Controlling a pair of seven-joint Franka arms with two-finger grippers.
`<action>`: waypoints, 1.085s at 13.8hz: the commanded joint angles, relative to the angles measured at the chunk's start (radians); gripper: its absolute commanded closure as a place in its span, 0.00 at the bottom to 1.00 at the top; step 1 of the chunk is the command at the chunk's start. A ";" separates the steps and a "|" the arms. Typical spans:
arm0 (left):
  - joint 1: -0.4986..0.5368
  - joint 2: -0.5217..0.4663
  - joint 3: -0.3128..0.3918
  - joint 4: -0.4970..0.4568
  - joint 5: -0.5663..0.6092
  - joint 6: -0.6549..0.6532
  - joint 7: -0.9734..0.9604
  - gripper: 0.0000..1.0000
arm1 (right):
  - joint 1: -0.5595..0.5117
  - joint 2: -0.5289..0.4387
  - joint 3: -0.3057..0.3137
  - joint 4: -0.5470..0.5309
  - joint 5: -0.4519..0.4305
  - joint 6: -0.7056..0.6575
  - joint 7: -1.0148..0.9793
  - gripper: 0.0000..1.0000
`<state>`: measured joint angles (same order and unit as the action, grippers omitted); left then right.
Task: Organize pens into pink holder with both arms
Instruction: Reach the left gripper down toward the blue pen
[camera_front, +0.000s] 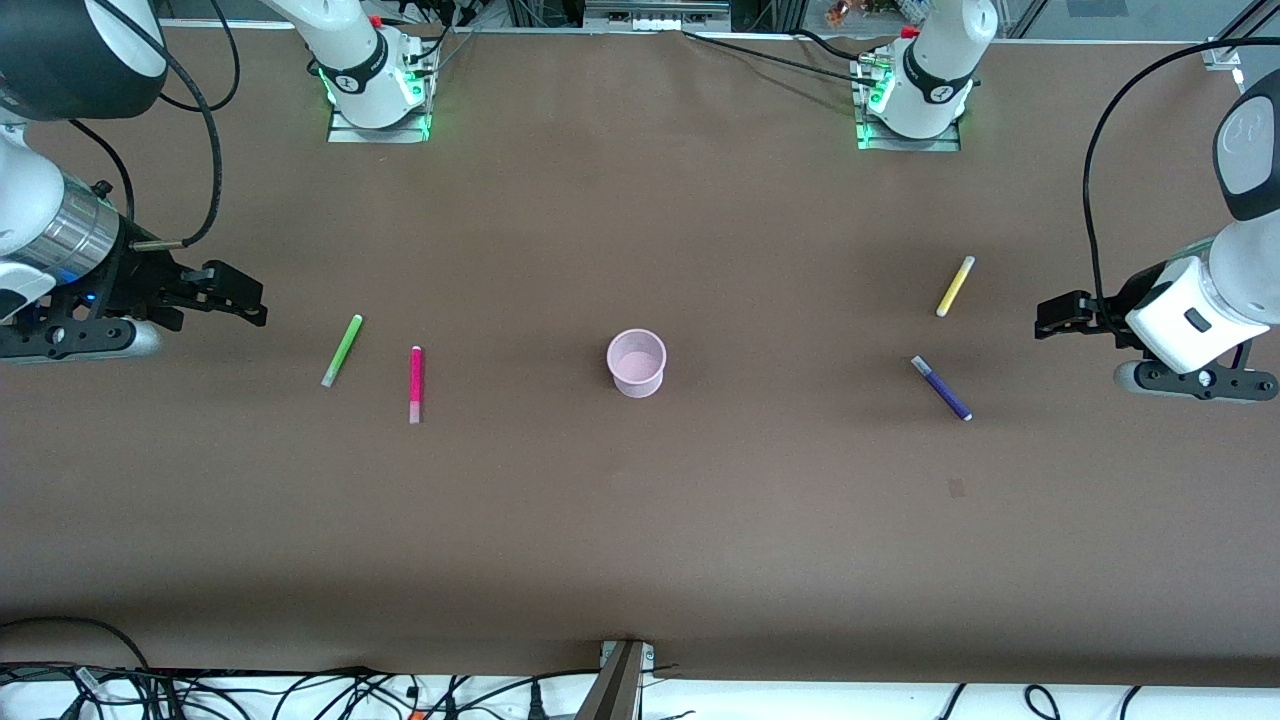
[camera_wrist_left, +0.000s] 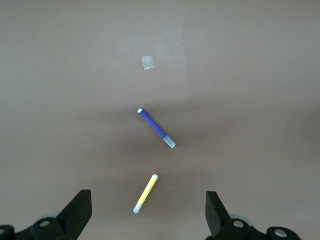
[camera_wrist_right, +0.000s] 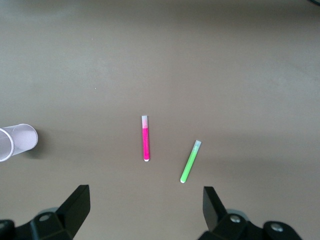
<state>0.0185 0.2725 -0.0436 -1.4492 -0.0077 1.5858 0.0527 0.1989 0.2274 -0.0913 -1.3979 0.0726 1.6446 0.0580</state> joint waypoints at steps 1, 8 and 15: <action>0.000 -0.001 0.001 0.010 -0.017 -0.014 0.024 0.00 | -0.003 -0.005 0.004 0.005 0.003 -0.005 -0.015 0.00; 0.015 0.048 0.004 0.012 -0.021 -0.004 0.019 0.00 | -0.001 -0.005 0.004 0.005 0.003 -0.006 -0.014 0.00; 0.040 0.171 0.013 -0.016 -0.024 0.146 -0.296 0.00 | 0.007 -0.005 0.010 0.007 0.006 0.000 -0.012 0.00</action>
<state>0.0433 0.4162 -0.0346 -1.4589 -0.0141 1.6837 -0.1258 0.2026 0.2274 -0.0836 -1.3978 0.0728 1.6460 0.0580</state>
